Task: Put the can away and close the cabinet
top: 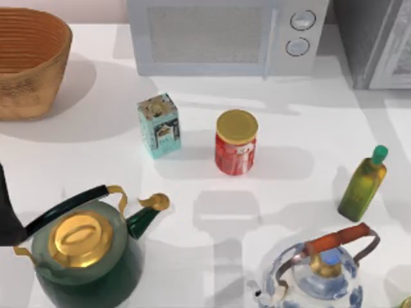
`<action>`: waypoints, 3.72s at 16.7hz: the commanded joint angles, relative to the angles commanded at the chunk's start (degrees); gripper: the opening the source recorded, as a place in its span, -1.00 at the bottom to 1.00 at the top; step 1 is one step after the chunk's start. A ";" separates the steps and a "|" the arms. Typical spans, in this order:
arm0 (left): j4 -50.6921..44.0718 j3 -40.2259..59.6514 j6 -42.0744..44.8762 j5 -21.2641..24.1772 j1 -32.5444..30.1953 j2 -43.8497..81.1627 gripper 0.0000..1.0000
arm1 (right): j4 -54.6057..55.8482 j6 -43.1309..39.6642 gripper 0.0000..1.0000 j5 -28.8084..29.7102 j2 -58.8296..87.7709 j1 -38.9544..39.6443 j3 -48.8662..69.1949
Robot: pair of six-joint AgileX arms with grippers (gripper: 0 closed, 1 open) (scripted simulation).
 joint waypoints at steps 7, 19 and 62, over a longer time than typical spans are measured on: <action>0.00 0.00 0.00 0.00 0.00 0.00 1.00 | 0.00 0.00 0.36 0.00 0.00 0.00 0.00; 0.00 0.00 0.00 0.00 0.00 0.00 1.00 | 0.00 0.00 1.00 0.00 0.00 0.00 0.00; 0.00 0.00 0.00 0.00 0.00 0.00 1.00 | 42.55 -0.38 1.00 -10.81 -115.73 -8.35 -157.14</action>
